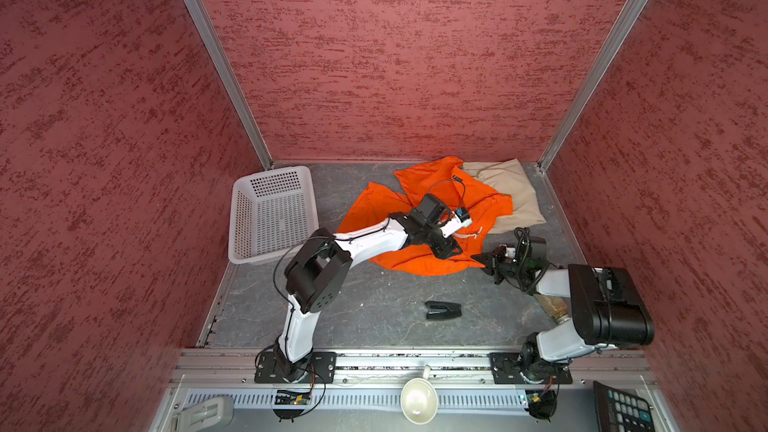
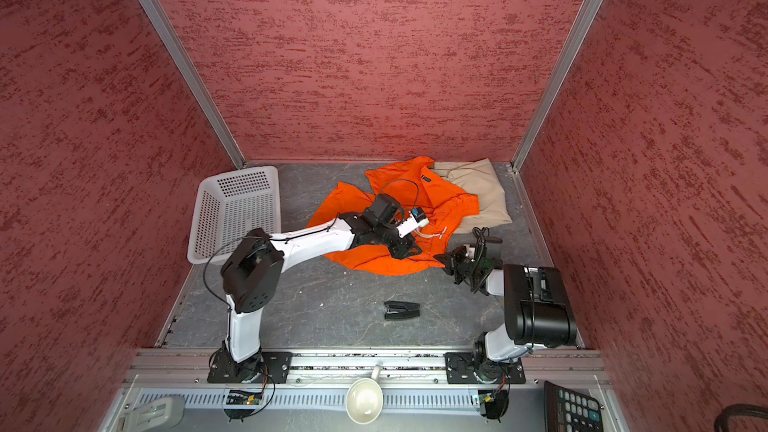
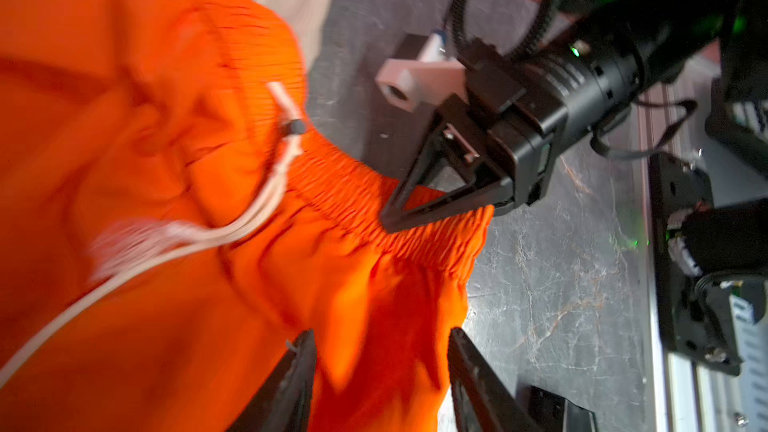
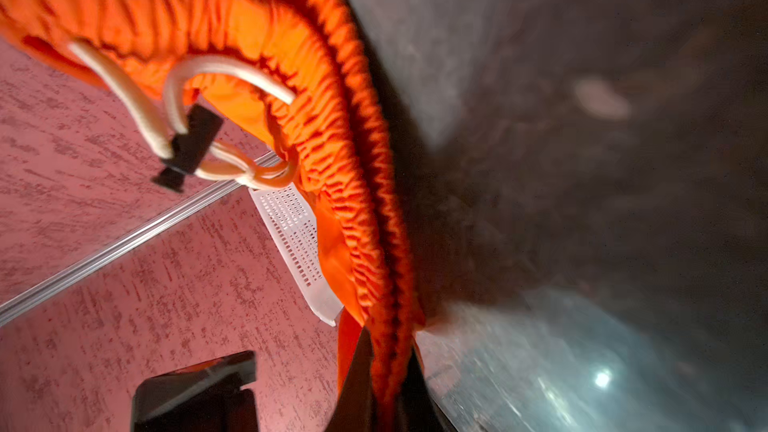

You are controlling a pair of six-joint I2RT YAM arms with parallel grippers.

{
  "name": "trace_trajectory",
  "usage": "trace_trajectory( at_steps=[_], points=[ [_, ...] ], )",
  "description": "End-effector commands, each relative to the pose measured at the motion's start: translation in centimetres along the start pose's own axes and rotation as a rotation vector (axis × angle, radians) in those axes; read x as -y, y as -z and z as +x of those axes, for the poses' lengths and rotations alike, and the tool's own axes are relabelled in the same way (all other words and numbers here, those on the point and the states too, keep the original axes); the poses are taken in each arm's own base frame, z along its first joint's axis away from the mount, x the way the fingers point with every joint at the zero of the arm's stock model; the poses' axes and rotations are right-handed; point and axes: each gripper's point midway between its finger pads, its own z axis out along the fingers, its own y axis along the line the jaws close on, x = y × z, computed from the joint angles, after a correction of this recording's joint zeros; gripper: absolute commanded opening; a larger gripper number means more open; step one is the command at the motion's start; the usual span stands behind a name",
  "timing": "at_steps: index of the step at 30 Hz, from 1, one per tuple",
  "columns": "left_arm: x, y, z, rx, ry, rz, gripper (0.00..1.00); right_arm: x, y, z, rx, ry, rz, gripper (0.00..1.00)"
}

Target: Fold and stack the shorts

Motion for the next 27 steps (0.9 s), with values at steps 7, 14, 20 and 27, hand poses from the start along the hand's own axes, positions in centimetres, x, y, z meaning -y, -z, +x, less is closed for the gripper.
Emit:
trace_trajectory(
  at_steps=[7, 14, 20, 27],
  points=[
    [-11.4, 13.9, 8.5, 0.025, 1.015, -0.419, 0.56, 3.6, 2.5, -0.1, 0.136, 0.013, 0.252, 0.0],
    [-11.3, 17.1, 10.3, 0.043, 1.035, -0.437, 0.57, -6.9, 3.8, 0.3, 0.124, 0.214, 0.043, 0.0],
    [-8.9, 15.7, 4.9, 0.146, 0.704, -0.296, 0.59, -17.1, 5.5, 0.7, 0.129, 0.369, -0.076, 0.0],
    [-4.3, 12.5, -1.0, 0.194, 0.288, -0.212, 0.68, -26.0, 6.2, 3.5, 0.13, 0.452, -0.244, 0.0]
  ],
)
